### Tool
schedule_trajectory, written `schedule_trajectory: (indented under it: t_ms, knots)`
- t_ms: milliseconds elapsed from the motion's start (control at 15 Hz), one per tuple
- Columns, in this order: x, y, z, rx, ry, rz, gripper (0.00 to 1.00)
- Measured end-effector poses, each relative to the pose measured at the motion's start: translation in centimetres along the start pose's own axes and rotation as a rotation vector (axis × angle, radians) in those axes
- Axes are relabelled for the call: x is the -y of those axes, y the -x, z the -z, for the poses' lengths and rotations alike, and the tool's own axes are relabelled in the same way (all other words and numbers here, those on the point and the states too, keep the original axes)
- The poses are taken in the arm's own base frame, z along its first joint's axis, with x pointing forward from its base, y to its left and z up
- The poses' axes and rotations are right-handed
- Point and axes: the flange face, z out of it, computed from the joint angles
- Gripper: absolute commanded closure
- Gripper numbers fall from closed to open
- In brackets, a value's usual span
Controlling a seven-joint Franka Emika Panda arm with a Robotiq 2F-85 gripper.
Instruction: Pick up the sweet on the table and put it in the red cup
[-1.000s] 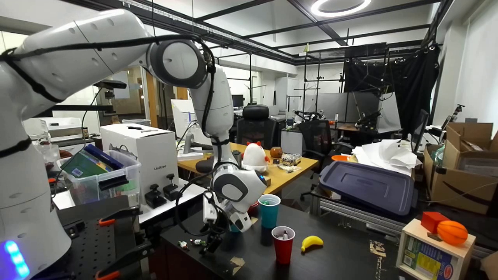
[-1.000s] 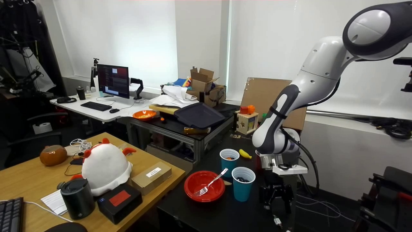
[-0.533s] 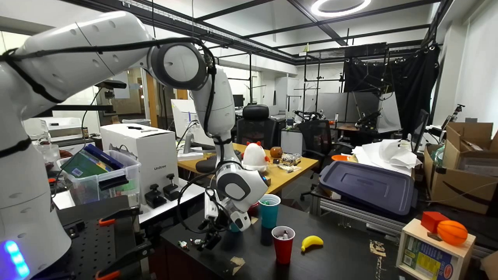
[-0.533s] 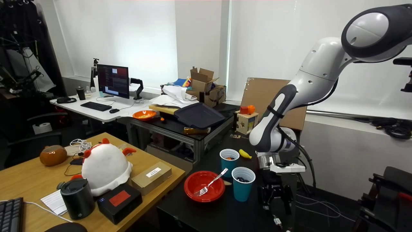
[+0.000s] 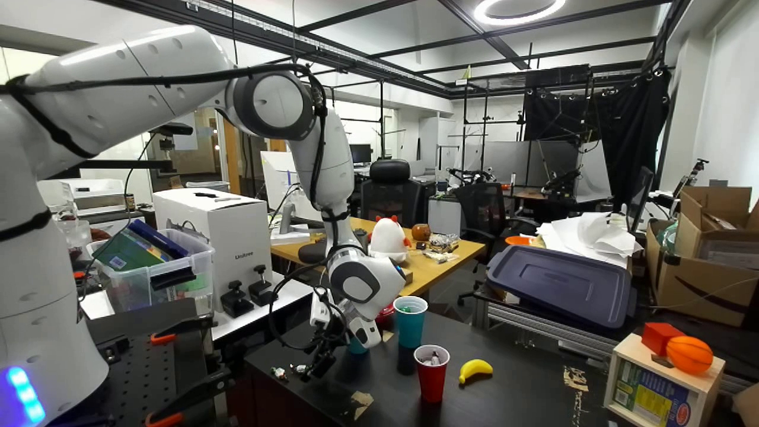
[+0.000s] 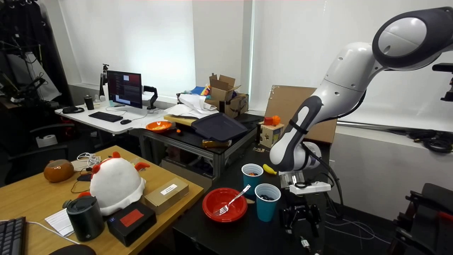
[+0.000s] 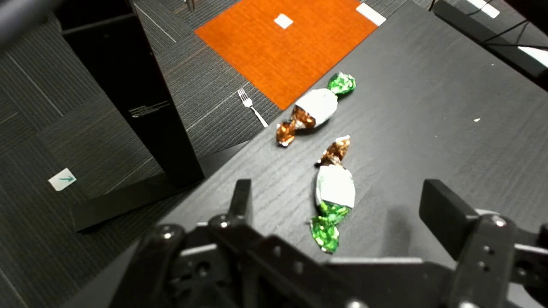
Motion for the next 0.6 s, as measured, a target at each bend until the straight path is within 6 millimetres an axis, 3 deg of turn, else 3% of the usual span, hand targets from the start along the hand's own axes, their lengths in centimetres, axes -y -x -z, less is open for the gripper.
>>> schedule_trajectory:
  t_ms: [133, 200, 267, 600]
  knots:
    - [0.21, -0.03, -0.48, 0.006, 0.013, -0.023, 0.00]
    - [0.27, -0.09, -0.67, 0.010, 0.018, -0.030, 0.25]
    - [0.31, -0.17, -0.84, 0.013, 0.022, -0.037, 0.26]
    - [-0.19, -0.47, -0.79, 0.029, 0.030, -0.051, 0.64]
